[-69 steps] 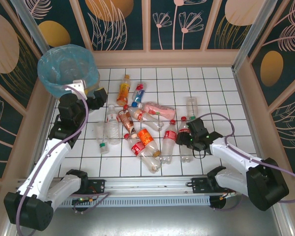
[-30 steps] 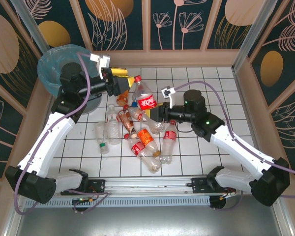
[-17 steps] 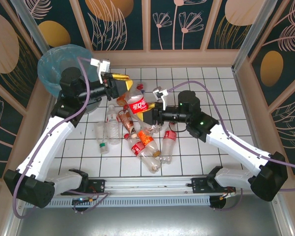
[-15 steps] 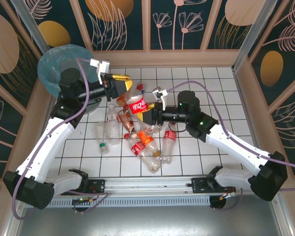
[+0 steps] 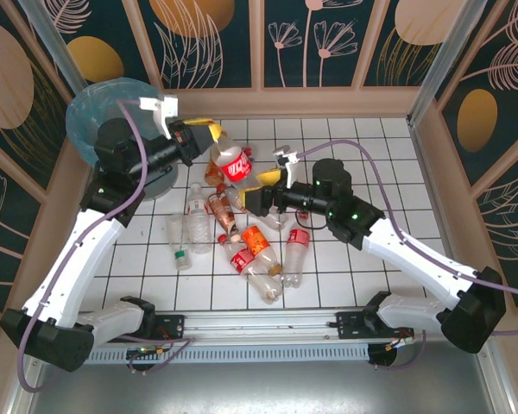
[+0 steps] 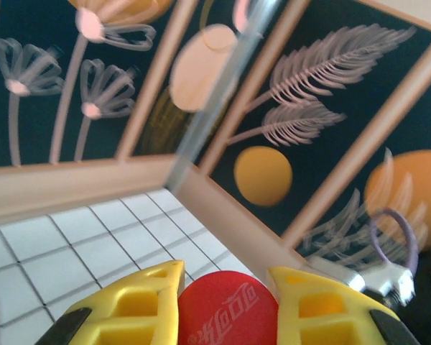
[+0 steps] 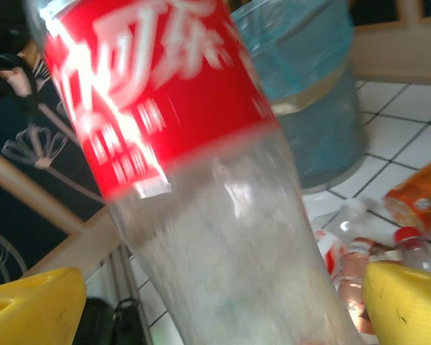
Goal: Put the plastic bottles in the bin
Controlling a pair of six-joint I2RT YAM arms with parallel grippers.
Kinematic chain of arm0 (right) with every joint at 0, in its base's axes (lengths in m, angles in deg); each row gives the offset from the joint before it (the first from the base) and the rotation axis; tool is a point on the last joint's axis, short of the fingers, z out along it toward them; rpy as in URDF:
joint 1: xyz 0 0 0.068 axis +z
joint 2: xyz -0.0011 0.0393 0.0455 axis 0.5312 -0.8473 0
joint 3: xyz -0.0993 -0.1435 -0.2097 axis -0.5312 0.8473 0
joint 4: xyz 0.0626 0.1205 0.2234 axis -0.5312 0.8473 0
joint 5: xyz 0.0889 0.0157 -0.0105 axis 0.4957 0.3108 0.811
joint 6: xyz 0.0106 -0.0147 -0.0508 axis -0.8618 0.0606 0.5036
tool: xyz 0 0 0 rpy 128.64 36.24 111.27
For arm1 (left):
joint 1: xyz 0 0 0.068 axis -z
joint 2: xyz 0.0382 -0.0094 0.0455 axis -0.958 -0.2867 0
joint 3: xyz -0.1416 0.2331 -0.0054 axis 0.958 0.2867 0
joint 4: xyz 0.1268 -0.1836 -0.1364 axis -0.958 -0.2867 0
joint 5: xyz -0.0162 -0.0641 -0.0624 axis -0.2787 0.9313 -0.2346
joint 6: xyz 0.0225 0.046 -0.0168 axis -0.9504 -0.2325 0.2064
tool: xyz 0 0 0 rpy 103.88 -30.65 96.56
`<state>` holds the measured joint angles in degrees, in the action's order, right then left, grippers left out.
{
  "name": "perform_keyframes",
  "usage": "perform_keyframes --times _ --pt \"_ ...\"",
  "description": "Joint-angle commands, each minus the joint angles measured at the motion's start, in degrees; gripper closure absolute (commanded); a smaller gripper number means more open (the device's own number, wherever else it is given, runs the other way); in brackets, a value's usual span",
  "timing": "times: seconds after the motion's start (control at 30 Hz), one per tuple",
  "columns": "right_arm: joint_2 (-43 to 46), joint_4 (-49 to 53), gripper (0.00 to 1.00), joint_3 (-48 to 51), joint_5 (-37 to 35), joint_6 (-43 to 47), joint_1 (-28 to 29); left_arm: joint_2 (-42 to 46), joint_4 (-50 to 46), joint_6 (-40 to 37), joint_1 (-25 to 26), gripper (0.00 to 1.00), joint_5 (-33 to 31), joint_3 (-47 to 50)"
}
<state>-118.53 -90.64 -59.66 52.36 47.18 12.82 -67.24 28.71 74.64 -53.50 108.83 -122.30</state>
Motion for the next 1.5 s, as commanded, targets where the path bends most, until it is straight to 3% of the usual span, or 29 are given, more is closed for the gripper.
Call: perform_keyframes --times 0.0,0.33,0.5,0.67,0.97,1.1,1.23,1.47 --pt "4.47 0.56 0.01 -2.0 -10.84 0.61 0.27 -0.91 -2.85 -3.07 -0.21 1.0 -12.15 -8.71" --pt "11.33 0.45 0.01 1.09 -24.0 -1.65 0.19 -8.2 -12.82 -13.95 -0.3 1.0 -41.4 -35.12" --pt "10.47 -1.01 0.01 2.78 -22.9 -7.18 0.26 -13.18 -16.2 -18.7 -0.31 1.0 -48.62 -45.0" --pt "6.06 -4.35 0.01 3.75 -15.74 -13.09 2.04 -19.36 -18.84 -26.9 -0.59 1.0 -60.49 -49.21" --pt "-3.65 -3.54 0.01 -2.55 -16.05 -8.87 10.0 -24.54 -20.82 -23.45 -10.81 1.0 -55.52 -48.86" --pt "-5.55 -2.95 0.01 -4.61 -15.57 -8.66 10.38 -27.19 -20.6 -23.22 -12.6 1.0 -54.13 -47.58" --pt "-4.69 -3.55 0.01 -3.83 -16.96 -8.49 10.87 -29.61 -20.23 -23.7 -13.24 1.0 -56.81 -45.94" --pt "-2.73 -3.35 0.01 -1.66 -19.69 -8.58 10.82 -30.56 -17.66 -22.55 -14.64 1.0 -54.28 -40.84"
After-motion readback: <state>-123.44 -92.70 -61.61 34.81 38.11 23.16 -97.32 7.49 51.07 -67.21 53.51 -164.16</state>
